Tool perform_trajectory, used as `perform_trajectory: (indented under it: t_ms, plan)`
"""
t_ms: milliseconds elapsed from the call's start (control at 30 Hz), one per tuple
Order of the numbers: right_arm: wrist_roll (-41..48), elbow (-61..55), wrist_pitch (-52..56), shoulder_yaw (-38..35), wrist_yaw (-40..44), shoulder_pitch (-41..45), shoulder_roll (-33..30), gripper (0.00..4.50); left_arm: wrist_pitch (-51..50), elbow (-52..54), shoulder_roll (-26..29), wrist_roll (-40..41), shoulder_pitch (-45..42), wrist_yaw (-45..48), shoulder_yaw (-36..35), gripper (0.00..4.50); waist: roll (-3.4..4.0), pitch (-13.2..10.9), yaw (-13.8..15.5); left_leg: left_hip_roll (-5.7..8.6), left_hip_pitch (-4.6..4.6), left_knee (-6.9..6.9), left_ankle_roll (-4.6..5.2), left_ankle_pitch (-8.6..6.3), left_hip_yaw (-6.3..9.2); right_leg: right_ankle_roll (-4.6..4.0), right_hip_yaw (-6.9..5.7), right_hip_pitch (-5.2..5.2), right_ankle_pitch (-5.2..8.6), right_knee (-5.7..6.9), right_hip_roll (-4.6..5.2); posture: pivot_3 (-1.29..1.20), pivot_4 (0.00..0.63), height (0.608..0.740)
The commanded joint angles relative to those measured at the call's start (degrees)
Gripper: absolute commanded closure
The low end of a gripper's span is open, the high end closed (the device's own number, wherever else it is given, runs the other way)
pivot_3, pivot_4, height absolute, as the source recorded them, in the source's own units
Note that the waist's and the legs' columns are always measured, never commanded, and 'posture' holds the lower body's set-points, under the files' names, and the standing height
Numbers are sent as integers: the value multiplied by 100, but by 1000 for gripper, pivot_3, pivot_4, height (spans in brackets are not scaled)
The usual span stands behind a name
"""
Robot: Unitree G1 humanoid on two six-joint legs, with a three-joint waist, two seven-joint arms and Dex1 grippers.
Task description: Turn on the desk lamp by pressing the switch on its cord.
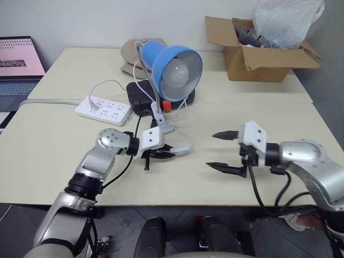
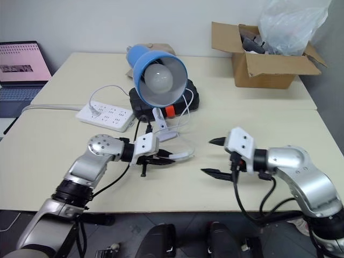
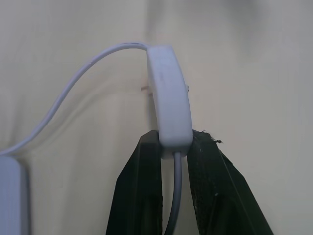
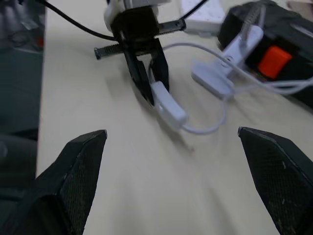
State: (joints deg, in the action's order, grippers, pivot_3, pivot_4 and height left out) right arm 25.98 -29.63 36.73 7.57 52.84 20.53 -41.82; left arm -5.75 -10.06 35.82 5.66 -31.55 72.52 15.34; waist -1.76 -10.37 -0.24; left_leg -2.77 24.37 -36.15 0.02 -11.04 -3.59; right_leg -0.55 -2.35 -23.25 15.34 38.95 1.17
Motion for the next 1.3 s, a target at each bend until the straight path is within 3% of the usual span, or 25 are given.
perform_trajectory:
  t_ms: [33,333,833,1300]
  plan:
    - [-93,384,200,531,-50,701,430,0,-117,440,124,164,94,-8,-183,4100,0,0,20,0,0,0,0,0,0,0,-1,0,0,0,0,0,150,740]
    - [-858,1695,-91,1720,197,1606,1158,0,-436,988,206,300,423,-158,-303,4100,0,0,18,-2,7,0,1,0,-2,-2,-3,-6,1,0,-1,0,150,740]
    - [-1349,2223,-451,1910,566,1720,1321,0,-499,1082,226,346,465,-165,-307,4100,0,0,15,-2,7,-1,1,0,-4,-2,-2,-6,1,2,-1,0,150,740]
    - [-1507,2371,-592,1885,600,1716,1445,3471,-431,1077,218,308,492,-178,-295,4100,0,0,15,-3,7,-1,1,0,-4,-2,-2,-6,1,3,-1,0,150,740]
